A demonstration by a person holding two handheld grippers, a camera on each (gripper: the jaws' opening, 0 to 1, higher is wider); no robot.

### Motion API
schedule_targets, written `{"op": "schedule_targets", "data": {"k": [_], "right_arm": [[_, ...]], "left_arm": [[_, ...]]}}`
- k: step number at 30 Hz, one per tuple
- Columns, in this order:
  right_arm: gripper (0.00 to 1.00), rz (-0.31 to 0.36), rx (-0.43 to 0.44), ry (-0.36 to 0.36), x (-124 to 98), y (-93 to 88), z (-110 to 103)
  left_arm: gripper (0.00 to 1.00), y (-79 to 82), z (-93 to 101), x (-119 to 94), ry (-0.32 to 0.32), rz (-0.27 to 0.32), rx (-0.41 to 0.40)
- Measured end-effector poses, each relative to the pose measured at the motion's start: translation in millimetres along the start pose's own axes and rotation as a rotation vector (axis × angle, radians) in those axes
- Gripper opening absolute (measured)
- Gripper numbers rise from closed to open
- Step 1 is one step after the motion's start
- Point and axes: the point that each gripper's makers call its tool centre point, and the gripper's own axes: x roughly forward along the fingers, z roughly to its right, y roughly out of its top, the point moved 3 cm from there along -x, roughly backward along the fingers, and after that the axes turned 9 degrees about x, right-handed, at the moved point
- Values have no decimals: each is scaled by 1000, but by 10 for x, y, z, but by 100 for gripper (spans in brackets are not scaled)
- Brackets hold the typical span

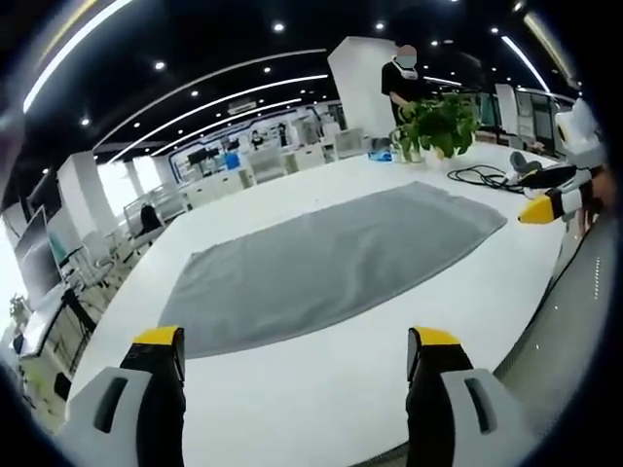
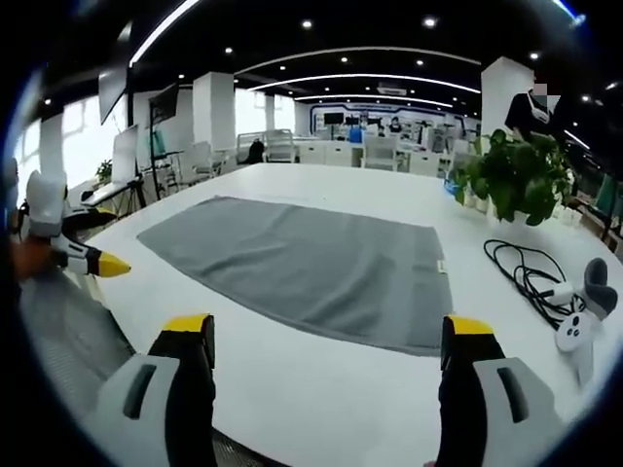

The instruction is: Fold the towel on the table until its edges align and the towel forms a compact rectangular stack.

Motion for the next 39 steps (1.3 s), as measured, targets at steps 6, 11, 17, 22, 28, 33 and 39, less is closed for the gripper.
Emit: {"op": "schedule_targets", "data": {"k": [6,11,17,22,28,33,39], "right_arm": [[97,-18,-8,1,18,-27,-7],[97,-6,-3,0,3,-7,-9],[97,-9,-1,31,12,-13,-55],[97,1,-4,44,5,4,-81],[96,7,12,35,-6,10,-55],[97,-6,5,42,0,-7,-64],[97,-5,-1,47,-30,49,-38]], "left_arm": [[97,-10,5,25,-8,1,-1],[97,8,3,23,-5,13,2],[96,-16,-26,32,10,6,1],[96,-37,-3,38,-1,-5,5],[96,-26,-17,30,7,6,2],[95,-15,10,16,-4,7,8],[96,5,34,16,-26,-13,37]]}}
